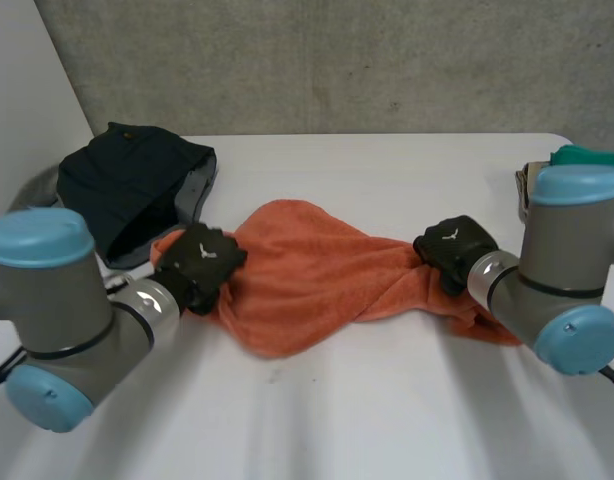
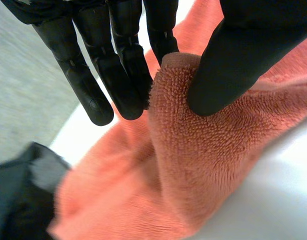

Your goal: Fold the laundry.

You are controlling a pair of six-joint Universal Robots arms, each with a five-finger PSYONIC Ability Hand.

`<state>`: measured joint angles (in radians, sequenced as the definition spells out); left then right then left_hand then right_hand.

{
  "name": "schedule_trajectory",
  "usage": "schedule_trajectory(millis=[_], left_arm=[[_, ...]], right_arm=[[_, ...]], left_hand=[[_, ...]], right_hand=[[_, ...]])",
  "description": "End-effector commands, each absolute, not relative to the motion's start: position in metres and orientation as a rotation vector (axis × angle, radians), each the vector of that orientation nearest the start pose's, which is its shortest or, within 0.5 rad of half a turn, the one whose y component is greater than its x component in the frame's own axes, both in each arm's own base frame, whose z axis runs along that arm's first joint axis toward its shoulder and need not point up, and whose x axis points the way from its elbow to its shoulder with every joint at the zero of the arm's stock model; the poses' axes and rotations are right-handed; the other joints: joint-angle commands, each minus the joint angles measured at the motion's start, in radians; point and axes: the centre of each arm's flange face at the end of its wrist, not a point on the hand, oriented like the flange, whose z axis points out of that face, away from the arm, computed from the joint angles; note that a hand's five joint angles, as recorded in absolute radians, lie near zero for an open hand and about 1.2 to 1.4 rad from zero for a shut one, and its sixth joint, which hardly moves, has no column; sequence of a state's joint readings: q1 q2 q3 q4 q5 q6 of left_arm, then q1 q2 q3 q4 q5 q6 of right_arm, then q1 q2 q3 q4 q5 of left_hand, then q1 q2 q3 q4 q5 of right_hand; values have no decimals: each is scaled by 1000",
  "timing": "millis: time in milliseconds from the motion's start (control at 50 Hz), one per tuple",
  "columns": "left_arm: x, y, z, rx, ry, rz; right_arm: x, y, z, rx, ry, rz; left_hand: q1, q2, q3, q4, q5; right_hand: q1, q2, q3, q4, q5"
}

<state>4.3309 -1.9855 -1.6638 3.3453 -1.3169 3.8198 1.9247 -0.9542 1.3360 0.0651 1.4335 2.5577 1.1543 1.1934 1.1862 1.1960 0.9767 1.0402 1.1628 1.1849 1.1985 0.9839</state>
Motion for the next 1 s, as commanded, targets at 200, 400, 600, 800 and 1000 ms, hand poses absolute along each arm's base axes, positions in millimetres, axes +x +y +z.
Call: schedule_trajectory(millis=[200, 400, 600, 800, 1000], left_arm=[[-224, -223, 338, 963, 1851, -2459], [-228, -267, 236, 1014, 2286, -2083], [-268, -364, 287, 748, 1782, -2518], [-264, -380, 373, 334, 1179, -2945], [-264, -362, 276, 500, 1742, -2649]], right_arm=[[221, -281, 303, -1621, 2289, -1901], [221, -308, 248, -1723, 2398, -1614], [241, -386, 269, -1384, 2216, -2225], [239, -406, 362, -706, 1617, -2779], [253, -402, 297, -994, 1827, -2423]], left_hand=[[242, 203, 210, 200, 245], [242, 203, 210, 200, 245], [242, 203, 210, 200, 245], [242, 203, 210, 200, 245], [242, 203, 210, 200, 245]], right_hand=[[356, 233, 211, 198, 238], [356, 233, 211, 198, 238], [356, 233, 211, 198, 238], [356, 233, 211, 198, 238], [356, 233, 211, 198, 238]])
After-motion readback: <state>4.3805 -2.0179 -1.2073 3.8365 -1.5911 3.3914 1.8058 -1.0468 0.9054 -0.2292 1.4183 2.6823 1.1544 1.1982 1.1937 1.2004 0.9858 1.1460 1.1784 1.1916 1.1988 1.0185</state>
